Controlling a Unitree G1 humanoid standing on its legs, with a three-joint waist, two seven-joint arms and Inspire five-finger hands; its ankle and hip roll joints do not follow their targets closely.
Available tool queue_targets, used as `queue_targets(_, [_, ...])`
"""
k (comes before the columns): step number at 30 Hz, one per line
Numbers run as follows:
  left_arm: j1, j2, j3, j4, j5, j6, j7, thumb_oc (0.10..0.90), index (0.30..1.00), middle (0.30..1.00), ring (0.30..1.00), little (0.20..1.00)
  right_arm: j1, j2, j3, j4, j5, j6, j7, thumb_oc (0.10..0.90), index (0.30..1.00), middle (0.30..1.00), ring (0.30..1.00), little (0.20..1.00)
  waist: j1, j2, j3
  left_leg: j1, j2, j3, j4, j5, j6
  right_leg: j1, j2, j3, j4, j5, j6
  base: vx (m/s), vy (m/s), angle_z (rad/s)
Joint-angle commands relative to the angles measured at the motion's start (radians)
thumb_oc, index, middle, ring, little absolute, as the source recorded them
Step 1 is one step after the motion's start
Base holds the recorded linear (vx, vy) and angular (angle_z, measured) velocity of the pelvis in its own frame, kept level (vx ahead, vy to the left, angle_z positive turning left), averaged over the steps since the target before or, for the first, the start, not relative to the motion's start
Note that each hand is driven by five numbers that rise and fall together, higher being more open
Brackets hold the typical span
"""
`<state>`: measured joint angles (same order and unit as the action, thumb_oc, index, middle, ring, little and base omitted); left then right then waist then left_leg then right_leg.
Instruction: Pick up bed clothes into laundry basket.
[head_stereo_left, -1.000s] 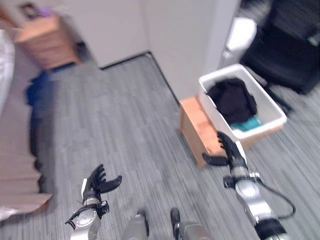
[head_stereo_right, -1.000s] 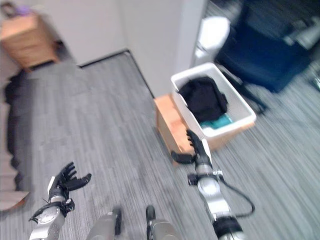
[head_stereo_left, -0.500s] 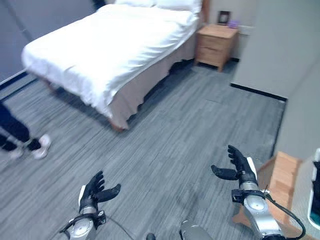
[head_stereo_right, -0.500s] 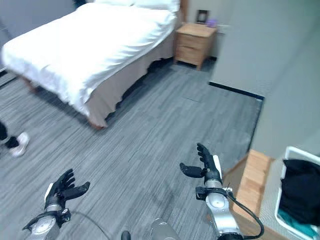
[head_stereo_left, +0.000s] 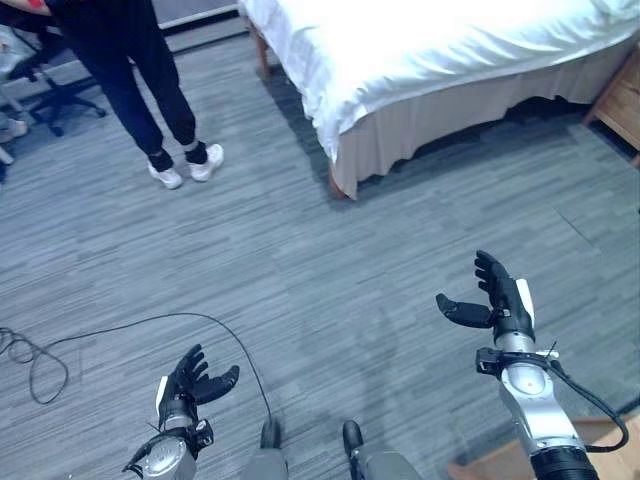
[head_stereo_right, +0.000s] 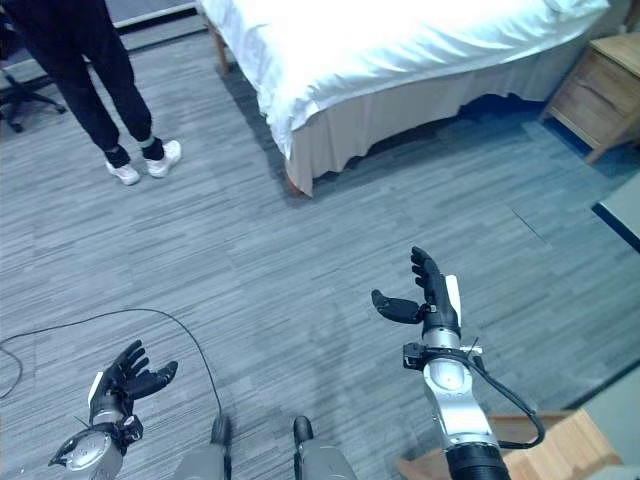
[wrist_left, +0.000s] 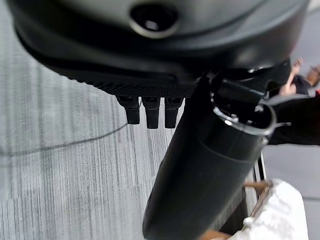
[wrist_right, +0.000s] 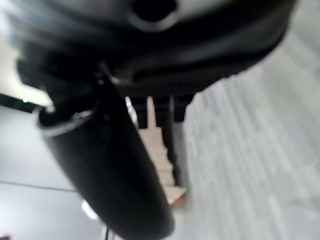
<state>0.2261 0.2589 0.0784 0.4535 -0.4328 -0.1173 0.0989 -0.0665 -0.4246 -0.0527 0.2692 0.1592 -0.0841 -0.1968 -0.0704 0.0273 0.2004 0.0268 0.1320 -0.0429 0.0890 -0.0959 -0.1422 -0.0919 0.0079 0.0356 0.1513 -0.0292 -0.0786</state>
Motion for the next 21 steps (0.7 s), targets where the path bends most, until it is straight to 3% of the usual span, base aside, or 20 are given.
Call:
queue_targets(1, [-0.060,0.122,0.103,-0.050,-0.051,-0.086,0.000,0.800,0.900,0.900,0.900,0.900,-0.020,-0.057,-0.066,-0.051,0.034,-0.086,0.020,0.800,0.900,0.900,0.900,0.900,-0.004,0.006,-0.056,-0.012,-0.045,-0.012,-0.084,0.038,0.046,0.053,-0.155,-0.057,-0.116,-0.035,0.183,-0.09,0.056,0.77])
queue_targets(4, [-0.055,0.139,0.120,-0.052,-0.053,-0.091,-0.007,0.800,0.900,0.900,0.900,0.900,-0.016,-0.072,-0.075,-0.018,0.049,-0.072,0.037,0.800,0.900,0.900,0.900,0.900,0.007,0.003,-0.085,0.016,-0.071,-0.038,-0.145,0.042,0.059,0.064,-0.175,-0.097,-0.112,-0.033,0.198,-0.02,0.019,0.68])
queue_targets(12, [0.024,0.146,0.183,-0.056,-0.049,-0.083,-0.017,0.800,0.900,0.900,0.900,0.900,-0.057,-0.066,-0.040,-0.056,0.041,-0.071,0.059,0.800,0.900,0.900,0.900,0.900,0.066,-0.013,-0.113,0.016,-0.093,-0.043,-0.145,0.052,0.072,0.100,-0.198,-0.097,-0.162,-0.005,0.212,-0.02,0.024,0.10])
queue_targets(14, [0.031,0.146,0.188,-0.055,-0.051,-0.082,-0.018,0.800,0.900,0.900,0.900,0.900,-0.062,-0.063,-0.037,-0.059,0.042,-0.073,0.058,0.800,0.900,0.900,0.900,0.900,0.071,-0.013,-0.118,0.024,-0.091,-0.042,-0.150,0.043,0.073,0.111,-0.197,-0.097,-0.172,-0.013,0.213,0.06,-0.001,0.00])
queue_targets(15, [-0.047,0.140,0.127,-0.005,-0.018,-0.080,0.035,0.800,0.900,0.900,0.900,0.900,-0.086,-0.036,0.018,-0.054,0.039,-0.073,0.054,0.800,0.900,0.900,0.900,0.900,0.055,-0.016,-0.124,0.038,-0.087,-0.026,-0.156,0.041,0.072,0.121,-0.194,-0.085,-0.181,-0.011,0.215,0.08,-0.003,0.04])
queue_targets(17, [-0.065,0.124,0.107,-0.009,-0.009,-0.076,0.046,0.800,0.900,0.900,0.900,0.900,-0.097,-0.028,0.041,-0.056,0.028,-0.074,0.050,0.800,0.900,0.900,0.900,0.900,0.051,-0.019,-0.129,0.048,-0.086,-0.016,-0.161,0.039,0.073,0.128,-0.195,-0.080,-0.191,-0.007,0.216,0.01,-0.001,-0.04])
queue_targets(21, [-0.065,0.112,0.108,-0.012,-0.006,-0.074,0.053,0.800,0.900,0.900,0.900,0.900,-0.097,-0.019,0.051,-0.059,0.023,-0.072,0.047,0.800,0.900,0.900,0.900,0.900,0.050,-0.020,-0.134,0.049,-0.084,-0.011,-0.161,0.050,0.073,0.130,-0.193,-0.080,-0.198,0.007,0.215,-0.01,-0.011,-0.14])
